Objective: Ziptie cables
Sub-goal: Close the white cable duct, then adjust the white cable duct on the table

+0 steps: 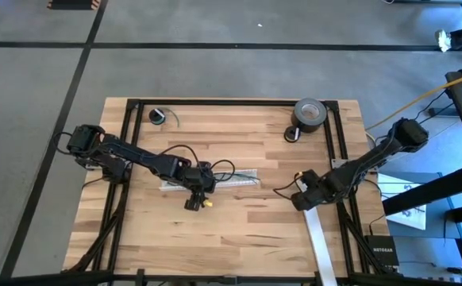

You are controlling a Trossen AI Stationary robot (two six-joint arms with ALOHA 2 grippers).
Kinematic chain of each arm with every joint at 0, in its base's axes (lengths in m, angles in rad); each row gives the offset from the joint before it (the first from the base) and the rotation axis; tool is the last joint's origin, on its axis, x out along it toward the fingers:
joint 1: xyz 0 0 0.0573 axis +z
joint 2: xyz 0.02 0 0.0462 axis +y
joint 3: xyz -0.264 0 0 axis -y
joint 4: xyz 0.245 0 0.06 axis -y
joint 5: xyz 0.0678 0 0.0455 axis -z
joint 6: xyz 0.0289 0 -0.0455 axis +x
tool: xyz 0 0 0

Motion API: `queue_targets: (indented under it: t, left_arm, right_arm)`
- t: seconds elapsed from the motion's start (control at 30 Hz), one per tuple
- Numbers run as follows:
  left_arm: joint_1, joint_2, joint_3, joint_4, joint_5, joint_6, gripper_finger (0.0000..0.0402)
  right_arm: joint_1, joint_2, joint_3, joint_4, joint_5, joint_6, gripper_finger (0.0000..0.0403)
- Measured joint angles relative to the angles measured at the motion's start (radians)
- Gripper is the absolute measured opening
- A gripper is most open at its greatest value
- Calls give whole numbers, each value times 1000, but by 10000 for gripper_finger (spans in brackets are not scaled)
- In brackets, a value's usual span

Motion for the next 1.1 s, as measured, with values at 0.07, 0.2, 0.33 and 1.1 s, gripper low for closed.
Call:
queue_targets:
  t: [0.07, 0.2, 0.33, 1.1]
  left_arm:
    - [1, 0, 0, 2, 0, 6, 233]
    - [2, 0, 0, 11, 0, 5, 233]
    - [1, 0, 0, 27, 0, 4, 233]
    - [36, -48, 44, 149, -21, 1, 233]
  right_arm:
    - [1, -1, -2, 4, 19, -6, 319]
    - [1, 22, -1, 2, 32, -39, 286]
    - [0, 42, 1, 0, 38, -44, 239]
    - [-73, 53, 309, -65, 406, -419, 120]
